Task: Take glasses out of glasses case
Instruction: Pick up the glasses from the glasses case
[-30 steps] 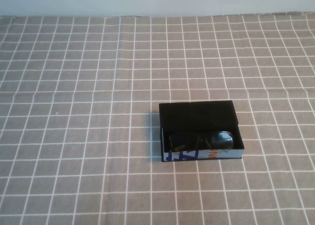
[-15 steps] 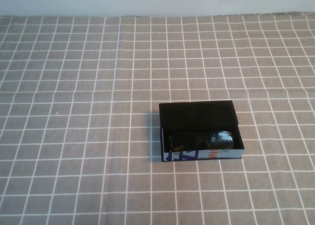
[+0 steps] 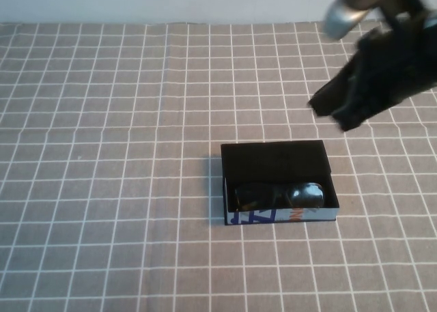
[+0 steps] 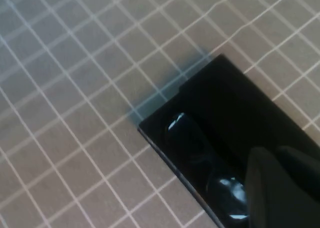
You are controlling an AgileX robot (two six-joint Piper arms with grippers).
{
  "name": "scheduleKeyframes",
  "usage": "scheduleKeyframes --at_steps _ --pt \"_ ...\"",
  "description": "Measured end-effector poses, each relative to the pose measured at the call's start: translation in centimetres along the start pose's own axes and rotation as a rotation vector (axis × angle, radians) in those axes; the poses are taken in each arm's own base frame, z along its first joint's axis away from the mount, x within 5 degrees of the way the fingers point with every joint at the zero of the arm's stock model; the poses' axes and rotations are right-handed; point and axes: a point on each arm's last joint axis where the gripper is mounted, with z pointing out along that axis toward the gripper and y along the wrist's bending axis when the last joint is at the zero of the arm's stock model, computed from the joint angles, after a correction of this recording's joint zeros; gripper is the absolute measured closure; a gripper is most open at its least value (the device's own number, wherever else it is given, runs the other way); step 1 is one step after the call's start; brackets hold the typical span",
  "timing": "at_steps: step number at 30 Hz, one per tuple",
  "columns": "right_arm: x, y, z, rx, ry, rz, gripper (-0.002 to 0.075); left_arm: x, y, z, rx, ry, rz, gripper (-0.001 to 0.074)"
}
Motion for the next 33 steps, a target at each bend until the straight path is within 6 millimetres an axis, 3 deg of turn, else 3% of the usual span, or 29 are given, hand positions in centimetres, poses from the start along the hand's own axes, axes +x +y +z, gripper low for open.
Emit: scheduleKeyframes --at_steps 2,7,10,16,22,33 --pt "-0.4 0.2 1.8 -0.003 0.054 -0.055 0.0669 0.0 0.0 0.0 0.000 0.000 0.000 0.0740" --pt "-0.4 0.8 6.9 -0.004 0.233 -0.203 0.0453 0.0 0.0 0.0 0.000 0.000 0.000 0.0740" --pt "0.2 1.1 9.7 0.010 0.336 -0.290 0.0414 0.0 0.0 0.0 0.000 0.000 0.000 0.0740" --pt "1.8 0.5 14.1 0.021 0.479 -0.369 0.0409 0.0 0.0 0.0 0.000 0.000 0.000 0.0740" --pt "2.3 0.1 16.0 0.025 0.482 -0.372 0.0407 0.0 0.0 0.0 0.000 0.000 0.000 0.0740" --pt "2.2 0.0 16.5 0.032 0.456 -0.370 0.0407 0.0 0.0 0.0 0.000 0.000 0.000 0.0740"
